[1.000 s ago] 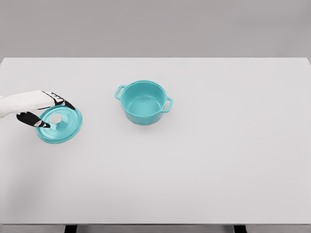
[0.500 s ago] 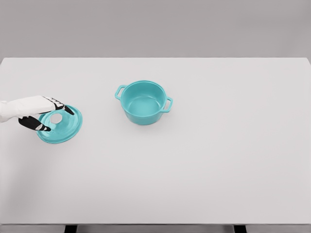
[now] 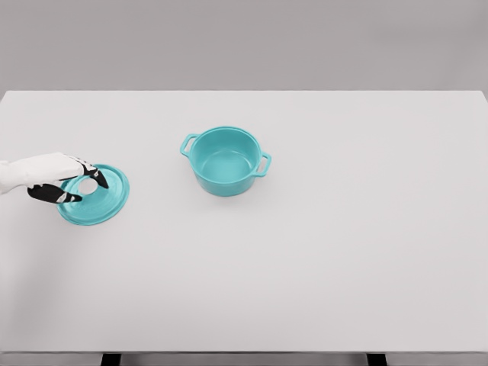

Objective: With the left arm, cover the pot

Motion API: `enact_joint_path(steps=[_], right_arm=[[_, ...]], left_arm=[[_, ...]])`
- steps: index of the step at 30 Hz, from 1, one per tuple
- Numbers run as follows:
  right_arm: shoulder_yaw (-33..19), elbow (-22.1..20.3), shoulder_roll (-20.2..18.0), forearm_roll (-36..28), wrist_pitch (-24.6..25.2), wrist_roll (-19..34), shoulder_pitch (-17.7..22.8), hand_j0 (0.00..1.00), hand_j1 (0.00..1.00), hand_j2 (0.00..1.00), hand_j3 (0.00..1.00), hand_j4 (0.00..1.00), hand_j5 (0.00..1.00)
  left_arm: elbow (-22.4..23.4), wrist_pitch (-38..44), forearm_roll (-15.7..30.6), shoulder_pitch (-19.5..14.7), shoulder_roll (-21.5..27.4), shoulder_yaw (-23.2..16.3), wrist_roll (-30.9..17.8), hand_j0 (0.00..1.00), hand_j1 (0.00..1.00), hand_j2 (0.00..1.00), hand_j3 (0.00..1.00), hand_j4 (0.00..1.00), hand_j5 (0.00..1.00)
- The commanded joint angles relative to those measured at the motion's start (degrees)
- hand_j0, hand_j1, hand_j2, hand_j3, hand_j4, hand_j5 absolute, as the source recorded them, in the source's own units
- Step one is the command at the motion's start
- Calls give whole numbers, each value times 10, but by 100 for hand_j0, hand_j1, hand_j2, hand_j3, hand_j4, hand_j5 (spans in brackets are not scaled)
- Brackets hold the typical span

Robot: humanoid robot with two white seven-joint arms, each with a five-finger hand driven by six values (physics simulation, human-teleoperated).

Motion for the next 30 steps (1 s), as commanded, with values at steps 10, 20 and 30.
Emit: enact_joint_path(steps=[10,20,30], right_arm=[[0,0,0,0,0,0,0,100,100,100,100,100,100],[0,0,0,0,0,0,0,100,100,100,100,100,100],[0,0,0,0,0,0,0,100,100,100,100,100,100]], left_arm=[[0,1,2,8,-2,0,1,54,54,54,54,54,54],[-33,1,1,9,0,3,-4,51,51,51,51,51,51],[-118,1,5,-15,19,4,-10,51,51,51,51,51,51]])
